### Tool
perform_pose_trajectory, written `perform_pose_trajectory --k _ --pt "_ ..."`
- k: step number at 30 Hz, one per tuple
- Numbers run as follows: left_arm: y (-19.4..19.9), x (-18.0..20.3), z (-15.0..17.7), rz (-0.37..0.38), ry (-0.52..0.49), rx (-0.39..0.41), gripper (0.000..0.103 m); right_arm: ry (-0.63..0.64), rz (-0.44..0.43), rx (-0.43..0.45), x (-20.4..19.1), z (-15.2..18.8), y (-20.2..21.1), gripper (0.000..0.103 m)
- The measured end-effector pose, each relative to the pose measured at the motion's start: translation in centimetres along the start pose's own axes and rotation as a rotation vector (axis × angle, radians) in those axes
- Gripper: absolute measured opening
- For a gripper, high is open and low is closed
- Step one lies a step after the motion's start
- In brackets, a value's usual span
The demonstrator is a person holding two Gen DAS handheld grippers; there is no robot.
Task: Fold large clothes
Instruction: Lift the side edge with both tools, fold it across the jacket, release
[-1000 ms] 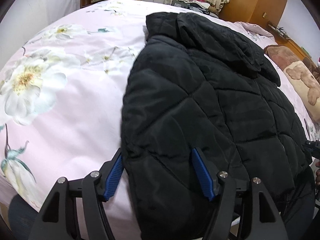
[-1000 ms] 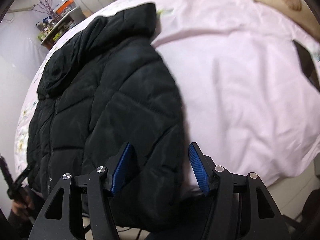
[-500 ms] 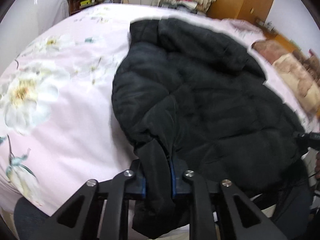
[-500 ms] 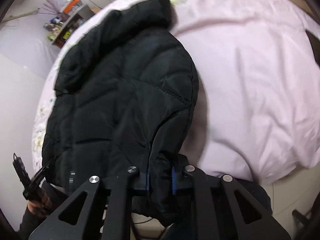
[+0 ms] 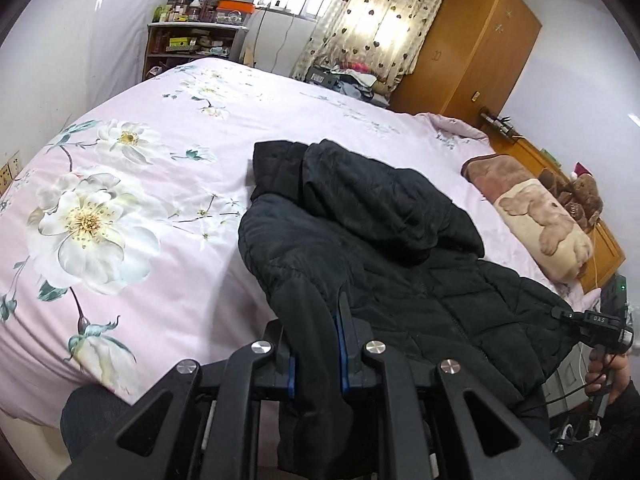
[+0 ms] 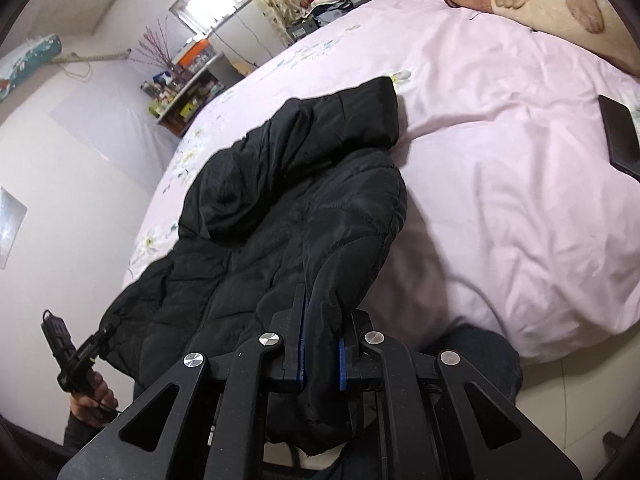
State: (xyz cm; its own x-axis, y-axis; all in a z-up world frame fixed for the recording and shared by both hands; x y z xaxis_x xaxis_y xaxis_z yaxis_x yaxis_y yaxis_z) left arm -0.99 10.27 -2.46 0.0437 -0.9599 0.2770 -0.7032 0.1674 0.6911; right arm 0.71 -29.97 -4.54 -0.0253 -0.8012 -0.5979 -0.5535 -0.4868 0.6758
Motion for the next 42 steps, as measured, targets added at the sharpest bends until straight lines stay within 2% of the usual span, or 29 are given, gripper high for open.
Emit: perform_pose_trajectory --k 3,11,15,22,28,34,37,42 --pt "0.8 0.6 -0.7 0.014 -0.006 0.021 0.015 -0.014 -0.014 0.029 -0.1 -0.5 1.1 0.011" --pt "0.8 0.8 -5.4 0.048 0.03 0.089 0.015 -0.021 -0.064 0.109 -1.3 -3.3 2.2 0.011" --pt "0.6 0.6 -7.2 0.062 0.065 0.121 0.015 -0.035 -0.099 0.156 -2.0 -6.0 2.0 0.011" --pt "-2.1 0.1 -13.1 0.075 0.12 0.163 0.015 -0.01 -0.116 0.216 -4.2 -11.9 0.7 0.011" --pt "-7.4 -0.2 -18.5 0.064 0.153 0.155 0.015 -0.014 -0.092 0.208 -4.6 -17.7 -3.5 0.011" --pt "-15.7 -1.0 -22.4 0.034 0.182 0.077 0.016 -0.081 -0.046 0.141 -2.5 -22.8 -10.0 0.011" --pt "-20.3 -1.7 -22.8 0.001 0.191 0.019 0.016 -0.116 0.0 0.087 -0.7 -24.3 -13.9 0.012" --pt "-26.7 -3.1 -21.0 -0.042 0.211 -0.072 0.017 -0.157 0.075 -0.005 2.3 -24.7 -19.5 0.013"
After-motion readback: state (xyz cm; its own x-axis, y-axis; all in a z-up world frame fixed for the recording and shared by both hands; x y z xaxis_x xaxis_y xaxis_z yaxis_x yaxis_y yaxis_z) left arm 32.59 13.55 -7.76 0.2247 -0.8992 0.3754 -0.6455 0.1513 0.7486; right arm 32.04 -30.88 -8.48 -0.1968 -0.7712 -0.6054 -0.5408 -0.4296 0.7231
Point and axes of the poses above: each gripper's, at about its wrist camera, not at the fingertips, and y roughly against the way its jaws point, x to its right, z to its underside, the point moved 8 cm from there along -y, roughly the way its jaws point, and after that the axes turned 5 degrees about -z, right-handed, at the moved point
